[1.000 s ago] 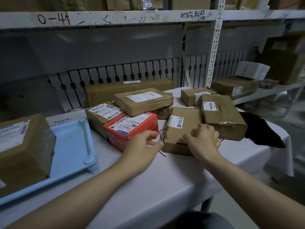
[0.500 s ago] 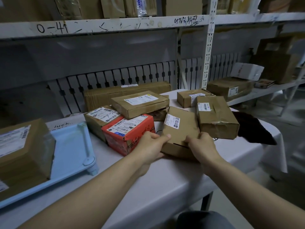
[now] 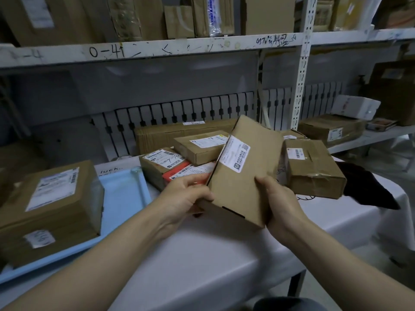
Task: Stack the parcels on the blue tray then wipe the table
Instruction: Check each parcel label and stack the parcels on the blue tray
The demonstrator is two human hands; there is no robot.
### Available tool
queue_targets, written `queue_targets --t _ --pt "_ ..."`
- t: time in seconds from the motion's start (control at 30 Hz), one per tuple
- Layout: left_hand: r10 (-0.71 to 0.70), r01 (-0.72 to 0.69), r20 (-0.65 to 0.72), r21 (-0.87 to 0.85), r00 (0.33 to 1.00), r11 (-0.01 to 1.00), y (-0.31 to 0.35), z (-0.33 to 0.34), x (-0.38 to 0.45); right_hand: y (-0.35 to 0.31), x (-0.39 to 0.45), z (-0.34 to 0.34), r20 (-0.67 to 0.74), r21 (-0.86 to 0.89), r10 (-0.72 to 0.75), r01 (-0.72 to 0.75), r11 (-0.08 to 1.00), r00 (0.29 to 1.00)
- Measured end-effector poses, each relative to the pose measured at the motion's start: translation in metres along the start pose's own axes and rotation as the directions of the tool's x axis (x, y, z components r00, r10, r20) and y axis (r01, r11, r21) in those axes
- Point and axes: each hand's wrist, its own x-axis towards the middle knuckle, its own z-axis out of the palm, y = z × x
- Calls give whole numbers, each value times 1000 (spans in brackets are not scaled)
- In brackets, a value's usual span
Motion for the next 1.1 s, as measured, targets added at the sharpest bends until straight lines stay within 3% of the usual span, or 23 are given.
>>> queue_targets --t 0.27,0.43,0.67,0.83,1.1 --pt "24 -36 -73 -166 997 985 15 -60 -20 0 -8 38 265 -50 -29 43 998 964" --pt "58 -71 -92 -143 994 987 23 -78 -26 -2 -13 54 385 -120 -31 83 989 922" --pt "105 -114 -118 -76 987 991 31 -97 -27 -11 -11 73 417 -217 -48 150 965 908" --pt "201 -209 -121 -56 972 976 42 -110 -26 -28 -5 89 469 -288 -116 276 917 875" --pt "372 -359 -224 97 901 928 54 -127 -26 -45 2 114 517 -306 -263 462 832 815"
